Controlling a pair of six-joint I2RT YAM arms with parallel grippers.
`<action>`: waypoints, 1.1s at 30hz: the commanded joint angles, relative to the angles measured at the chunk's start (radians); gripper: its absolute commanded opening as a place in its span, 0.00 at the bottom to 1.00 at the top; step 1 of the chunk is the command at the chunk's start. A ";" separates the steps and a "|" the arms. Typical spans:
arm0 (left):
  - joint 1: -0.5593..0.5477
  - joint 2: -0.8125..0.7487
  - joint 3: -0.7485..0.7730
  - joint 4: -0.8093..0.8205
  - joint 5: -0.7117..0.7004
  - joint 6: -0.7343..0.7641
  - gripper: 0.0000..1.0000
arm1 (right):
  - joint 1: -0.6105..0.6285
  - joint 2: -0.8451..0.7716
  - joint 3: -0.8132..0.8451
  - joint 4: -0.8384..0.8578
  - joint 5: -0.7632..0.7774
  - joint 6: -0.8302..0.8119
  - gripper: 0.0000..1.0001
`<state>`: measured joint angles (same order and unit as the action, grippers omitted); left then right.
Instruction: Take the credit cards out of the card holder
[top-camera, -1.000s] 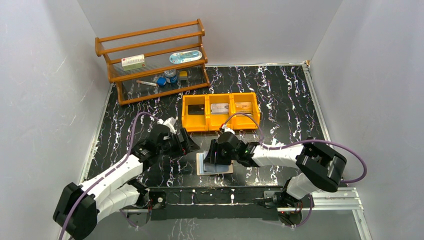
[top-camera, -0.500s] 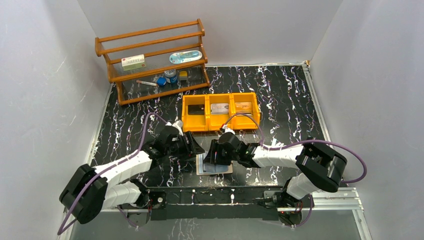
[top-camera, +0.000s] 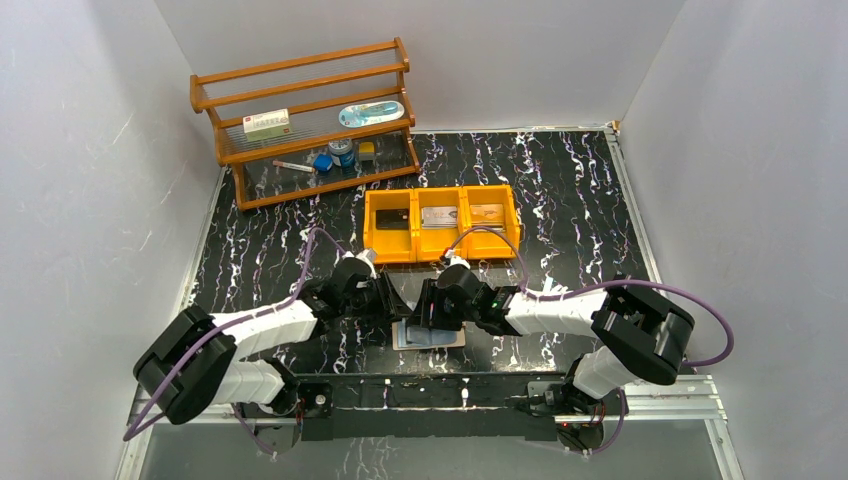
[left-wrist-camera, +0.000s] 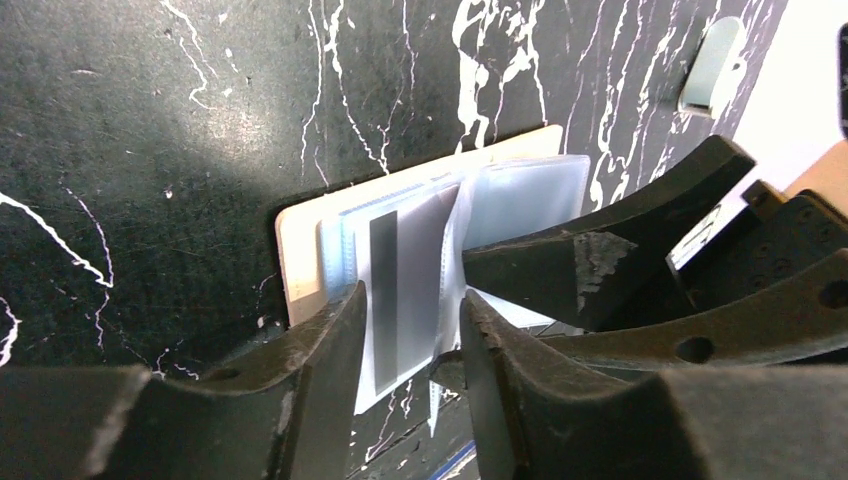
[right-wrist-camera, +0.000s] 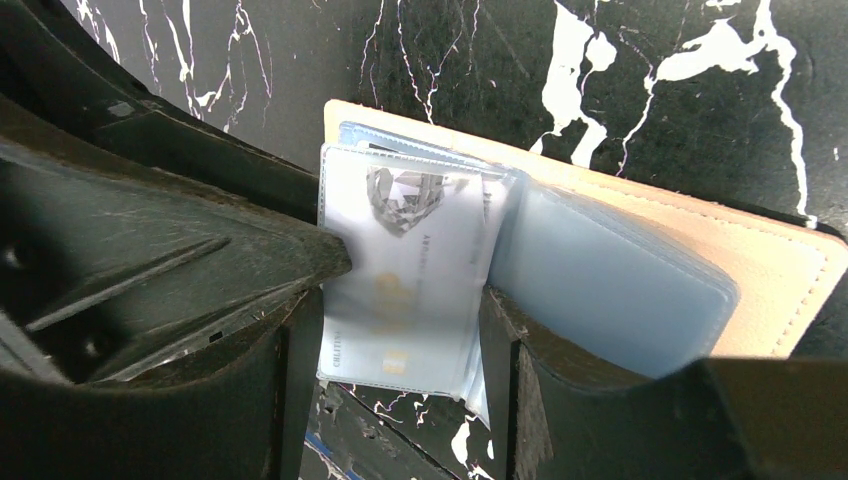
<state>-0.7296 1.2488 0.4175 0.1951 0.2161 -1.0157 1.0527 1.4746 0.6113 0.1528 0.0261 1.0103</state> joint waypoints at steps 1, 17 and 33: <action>-0.010 0.017 -0.011 0.045 -0.012 -0.002 0.36 | 0.002 0.003 -0.020 0.010 -0.010 -0.001 0.49; -0.034 0.017 0.052 0.036 0.048 0.057 0.25 | -0.007 -0.168 0.041 -0.147 0.045 -0.052 0.78; -0.147 0.222 0.229 0.100 0.125 0.091 0.37 | -0.020 -0.542 -0.043 -0.386 0.352 0.023 0.83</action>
<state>-0.8471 1.4410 0.6010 0.2668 0.3244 -0.9344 1.0386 0.9821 0.5915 -0.1757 0.2974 0.9993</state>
